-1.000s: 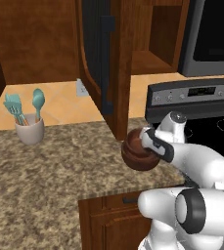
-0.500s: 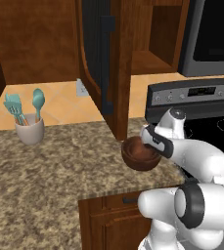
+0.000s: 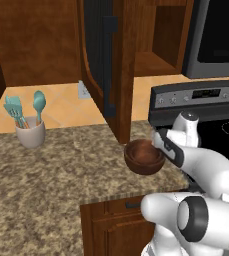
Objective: Pick up the bowls on the counter and stack them on top of one another in the open cabinet. Place the smaller bowl on top of the larger bowl.
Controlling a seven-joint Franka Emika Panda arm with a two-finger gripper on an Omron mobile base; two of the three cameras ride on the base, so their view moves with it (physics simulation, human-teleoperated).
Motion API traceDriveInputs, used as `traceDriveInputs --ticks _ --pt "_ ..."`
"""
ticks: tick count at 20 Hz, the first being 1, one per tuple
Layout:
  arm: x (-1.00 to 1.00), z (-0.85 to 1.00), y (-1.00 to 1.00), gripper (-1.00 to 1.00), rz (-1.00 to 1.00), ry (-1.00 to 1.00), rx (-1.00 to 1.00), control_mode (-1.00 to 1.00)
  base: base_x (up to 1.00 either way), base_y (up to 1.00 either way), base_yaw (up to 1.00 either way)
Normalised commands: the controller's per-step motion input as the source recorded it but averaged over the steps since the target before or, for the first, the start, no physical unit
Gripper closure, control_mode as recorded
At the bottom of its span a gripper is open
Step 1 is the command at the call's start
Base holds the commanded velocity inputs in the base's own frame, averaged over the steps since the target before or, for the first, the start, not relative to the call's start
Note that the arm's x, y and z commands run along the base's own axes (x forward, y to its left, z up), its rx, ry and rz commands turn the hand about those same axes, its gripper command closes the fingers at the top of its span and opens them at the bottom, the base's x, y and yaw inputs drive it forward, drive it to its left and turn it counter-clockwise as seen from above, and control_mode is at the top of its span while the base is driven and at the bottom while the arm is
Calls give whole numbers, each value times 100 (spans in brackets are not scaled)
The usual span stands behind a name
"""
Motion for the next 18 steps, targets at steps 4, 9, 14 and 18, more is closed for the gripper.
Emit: traceDriveInputs --ticks 4,9,14,18 --pt "7 -50 8 -100 0 8 -2 -100 0 0 0" --pt "8 -20 8 -100 0 1 0 -100 0 0 0" --pt "2 3 12 -100 0 -1 0 -100 0 0 0" --pt "22 -7 28 -100 0 0 0 -100 0 0 0"
